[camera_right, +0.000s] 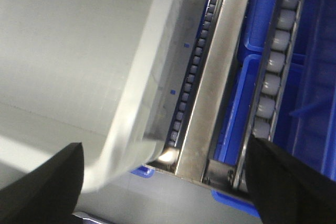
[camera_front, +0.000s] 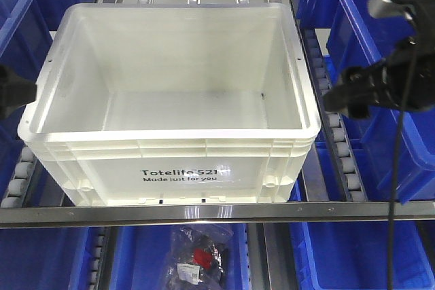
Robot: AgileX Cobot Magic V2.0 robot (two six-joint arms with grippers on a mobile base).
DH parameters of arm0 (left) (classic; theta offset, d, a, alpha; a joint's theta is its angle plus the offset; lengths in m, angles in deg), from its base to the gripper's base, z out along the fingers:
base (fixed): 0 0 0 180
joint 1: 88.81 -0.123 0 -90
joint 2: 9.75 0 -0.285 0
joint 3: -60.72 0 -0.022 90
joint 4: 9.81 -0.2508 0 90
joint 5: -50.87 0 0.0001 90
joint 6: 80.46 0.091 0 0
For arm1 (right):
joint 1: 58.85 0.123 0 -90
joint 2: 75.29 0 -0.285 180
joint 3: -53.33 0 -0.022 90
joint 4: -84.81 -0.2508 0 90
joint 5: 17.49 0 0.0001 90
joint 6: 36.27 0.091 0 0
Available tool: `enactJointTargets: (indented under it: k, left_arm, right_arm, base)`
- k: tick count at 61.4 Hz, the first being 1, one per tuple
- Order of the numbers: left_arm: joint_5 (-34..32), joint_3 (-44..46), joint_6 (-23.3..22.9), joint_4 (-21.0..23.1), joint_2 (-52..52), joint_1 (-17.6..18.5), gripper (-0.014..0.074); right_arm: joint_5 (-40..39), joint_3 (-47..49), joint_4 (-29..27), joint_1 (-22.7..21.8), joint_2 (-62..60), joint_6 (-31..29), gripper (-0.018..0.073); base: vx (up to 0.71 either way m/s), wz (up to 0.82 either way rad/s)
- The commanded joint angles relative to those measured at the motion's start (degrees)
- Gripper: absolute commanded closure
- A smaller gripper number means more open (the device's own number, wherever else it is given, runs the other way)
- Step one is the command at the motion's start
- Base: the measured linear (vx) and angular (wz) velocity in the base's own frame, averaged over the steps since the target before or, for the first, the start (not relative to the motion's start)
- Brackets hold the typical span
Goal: Move bin from left to right shelf
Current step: 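Lower both grippers onto the crate's side rims, then close both grippers on the crate's side rims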
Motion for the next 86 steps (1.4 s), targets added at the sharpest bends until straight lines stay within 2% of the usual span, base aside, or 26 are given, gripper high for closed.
enactJointTargets:
  k: [1, 11, 22, 27, 33, 39, 44, 58, 71, 86]
  left_arm:
    - [-4.0, 3.7, 1.0, 1.6, -2.5, 0.4, 0.0011]
    - [-2.2, 7.9, 0.4, -0.1, -7.5, 0.4, 0.0011]
    - [-0.6, 11.4, -6.2, -4.6, -13.5, 0.7, 0.0011]
    - [0.3, 13.4, -7.4, -5.5, -16.1, 2.0, 0.0011]
    - [0.3, 15.8, -9.1, -7.9, -19.3, 3.8, 0.0011]
    - [0.3, 17.7, -16.1, -13.6, -22.5, 4.9, 0.0011]
    - [-0.2, 19.4, -19.8, -15.4, -24.8, 5.0, 0.0011]
    - [-0.1, 23.3, -20.4, -15.4, -29.1, 5.0, 0.0011]
    - [4.5, 27.3, -20.4, -15.2, -31.7, 5.0, 0.0011]
    - [5.3, 27.5, -20.4, -15.2, -31.8, 5.0, 0.0011]
  right_arm:
    - [-3.1, 4.5, -0.6, 0.2, 2.2, -1.5, -0.0035]
    - [-0.5, 8.7, 2.3, 0.9, 8.1, 1.9, -0.0035]
    - [0.5, 12.4, 16.5, 7.0, 14.0, 13.0, -0.0035]
    - [0.9, 15.3, 19.8, 8.2, 16.9, 18.1, -0.0035]
    - [2.3, 19.4, 19.0, 8.4, 20.2, 19.9, -0.0035]
    - [4.4, 23.2, 18.6, 8.4, 23.4, 20.7, -0.0035]
    - [5.3, 25.7, 18.0, 8.4, 25.4, 21.2, -0.0035]
    - [7.4, 29.9, 17.1, 8.2, 29.5, 22.4, -0.0035]
    - [9.3, 31.0, 13.3, 5.8, 31.0, 22.4, -0.0035]
    - [10.2, 31.8, 14.8, 5.9, 31.3, 22.4, -0.0035]
  base:
    - [0.00, 0.00]
    - [0.00, 0.00]
    - [0.00, 0.00]
    - [0.00, 0.00]
    - [0.00, 0.00]
    - [0.00, 0.00]
    - [0.00, 0.00]
    - [0.00, 0.00]
    - [0.00, 0.00]
    - [0.00, 0.00]
